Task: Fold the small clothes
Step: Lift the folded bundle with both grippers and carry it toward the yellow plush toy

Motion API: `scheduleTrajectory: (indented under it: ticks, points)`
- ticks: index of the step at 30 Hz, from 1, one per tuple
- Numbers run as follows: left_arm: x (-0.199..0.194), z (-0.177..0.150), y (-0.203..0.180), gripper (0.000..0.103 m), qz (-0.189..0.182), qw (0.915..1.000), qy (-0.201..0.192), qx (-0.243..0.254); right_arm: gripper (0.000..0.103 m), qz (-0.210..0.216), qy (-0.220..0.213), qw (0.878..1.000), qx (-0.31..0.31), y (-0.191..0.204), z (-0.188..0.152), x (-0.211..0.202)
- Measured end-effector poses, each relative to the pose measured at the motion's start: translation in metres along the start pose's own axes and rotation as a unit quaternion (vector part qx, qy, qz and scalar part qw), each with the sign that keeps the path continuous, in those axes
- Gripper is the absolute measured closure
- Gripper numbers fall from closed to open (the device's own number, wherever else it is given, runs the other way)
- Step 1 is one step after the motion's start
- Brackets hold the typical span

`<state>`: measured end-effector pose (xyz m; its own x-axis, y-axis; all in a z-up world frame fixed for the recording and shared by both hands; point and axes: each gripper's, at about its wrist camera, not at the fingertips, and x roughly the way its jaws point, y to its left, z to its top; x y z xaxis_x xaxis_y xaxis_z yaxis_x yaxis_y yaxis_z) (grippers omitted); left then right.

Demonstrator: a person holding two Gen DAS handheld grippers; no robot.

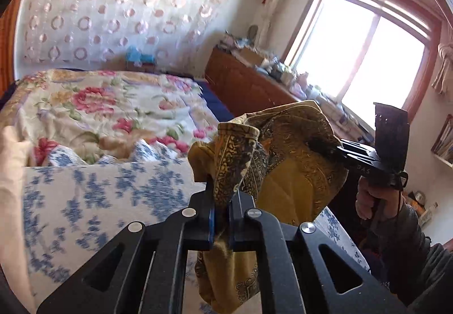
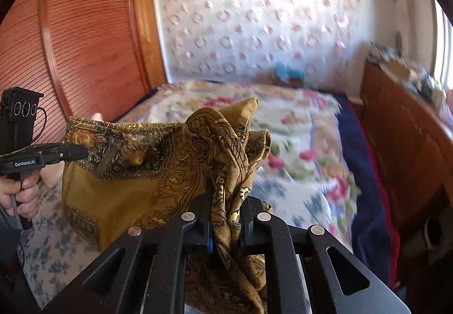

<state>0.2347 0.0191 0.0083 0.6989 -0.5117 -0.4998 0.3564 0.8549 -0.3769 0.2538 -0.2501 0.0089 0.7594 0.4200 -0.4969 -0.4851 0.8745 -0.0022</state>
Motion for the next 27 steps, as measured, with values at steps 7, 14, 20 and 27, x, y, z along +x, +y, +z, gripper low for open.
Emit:
scheduleTrajectory:
  ticks: [7,14,20,27]
  points:
    - [-0.099,-0.016,0.046,0.096,0.069,0.9944,-0.072,-0.036,0.092,0.068,-0.032,0.994,-0.080,0.082,0.051,0.032]
    - [-0.173,-0.044,0.106,0.096,0.155,0.9758,-0.126,-0.089,0.092,0.133,-0.043,0.978,-0.156,0.167,0.106,0.104]
    - [-0.188,-0.070,0.155,0.096,0.201,0.9620,-0.130,-0.132,0.092,0.146,-0.021,0.962,-0.229,0.230,0.135,0.187]
    - [-0.192,-0.099,0.195,0.096,0.207,0.9520,-0.131,-0.184,0.092,0.156,0.006,0.951,-0.268,0.281,0.167,0.260]
